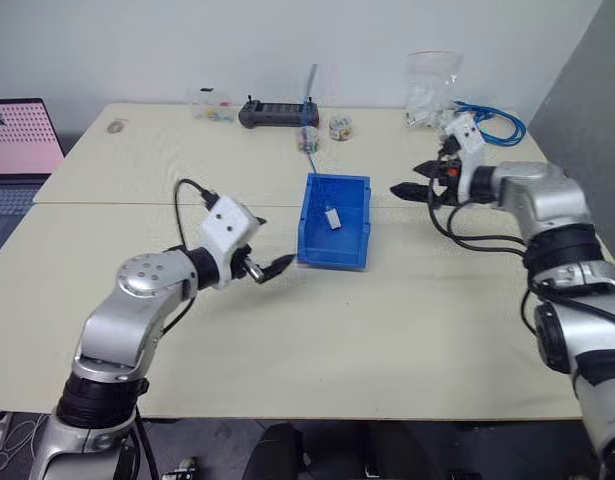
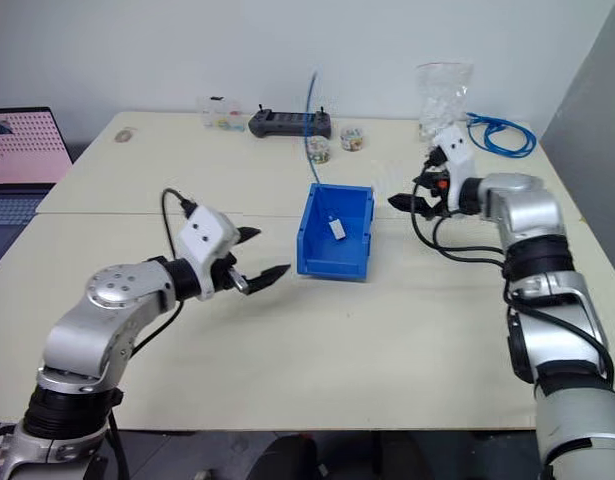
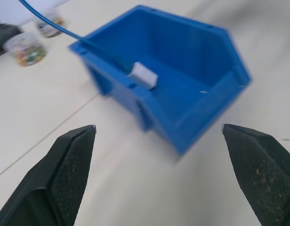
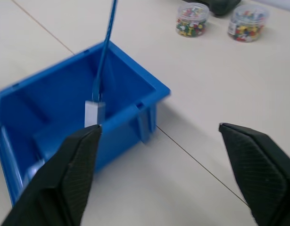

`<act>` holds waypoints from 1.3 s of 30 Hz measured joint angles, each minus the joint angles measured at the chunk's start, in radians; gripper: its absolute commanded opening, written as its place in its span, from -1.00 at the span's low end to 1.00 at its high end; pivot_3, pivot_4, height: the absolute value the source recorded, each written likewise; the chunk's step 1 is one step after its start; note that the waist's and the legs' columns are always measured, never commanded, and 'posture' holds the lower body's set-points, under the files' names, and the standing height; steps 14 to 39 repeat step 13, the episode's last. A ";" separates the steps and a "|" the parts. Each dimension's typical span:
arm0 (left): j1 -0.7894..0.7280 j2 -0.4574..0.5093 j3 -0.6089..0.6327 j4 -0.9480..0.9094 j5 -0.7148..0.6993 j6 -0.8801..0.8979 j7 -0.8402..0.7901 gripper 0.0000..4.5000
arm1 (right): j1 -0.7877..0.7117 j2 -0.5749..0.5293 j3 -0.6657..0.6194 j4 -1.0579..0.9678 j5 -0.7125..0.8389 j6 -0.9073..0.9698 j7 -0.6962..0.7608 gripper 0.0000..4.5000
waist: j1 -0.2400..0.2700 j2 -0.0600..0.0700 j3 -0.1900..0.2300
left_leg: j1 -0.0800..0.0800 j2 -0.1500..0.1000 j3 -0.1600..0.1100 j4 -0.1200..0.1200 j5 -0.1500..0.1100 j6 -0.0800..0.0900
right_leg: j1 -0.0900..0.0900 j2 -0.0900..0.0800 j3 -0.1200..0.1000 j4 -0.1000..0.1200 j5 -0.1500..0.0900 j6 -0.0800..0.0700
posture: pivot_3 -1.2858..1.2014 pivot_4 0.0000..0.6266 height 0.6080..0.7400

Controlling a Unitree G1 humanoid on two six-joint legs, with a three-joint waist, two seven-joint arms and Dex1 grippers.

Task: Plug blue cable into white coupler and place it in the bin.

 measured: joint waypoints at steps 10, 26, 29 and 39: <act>0.041 0.061 0.148 0.134 -0.007 -0.034 0.030 1.00 | 0.468 -0.113 -0.132 -0.659 0.223 0.180 0.065 0.98 | -0.012 0.001 0.002 | 0.004 0.000 0.000 0.001 0.000 0.000 | 0.002 0.001 0.001 0.003 0.001 0.001 | 0.03 -0.52 1.00; 0.031 0.062 0.156 0.148 -0.029 -0.036 0.015 1.00 | 0.469 -0.118 -0.154 -0.710 0.243 0.194 0.045 0.98 | -0.008 0.000 0.002 | 0.007 0.000 -0.001 0.002 0.000 0.000 | 0.005 0.001 0.000 0.002 0.001 0.002 | 0.03 -0.52 1.00; 0.031 0.062 0.156 0.148 -0.029 -0.036 0.015 1.00 | 0.469 -0.118 -0.154 -0.710 0.243 0.194 0.045 0.98 | -0.008 0.000 0.002 | 0.007 0.000 -0.001 0.002 0.000 0.000 | 0.005 0.001 0.000 0.002 0.001 0.002 | 0.03 -0.52 1.00; 0.031 0.062 0.156 0.148 -0.029 -0.036 0.015 1.00 | 0.469 -0.118 -0.154 -0.710 0.243 0.194 0.045 0.98 | -0.008 0.000 0.002 | 0.007 0.000 -0.001 0.002 0.000 0.000 | 0.005 0.001 0.000 0.002 0.001 0.002 | 0.03 -0.52 1.00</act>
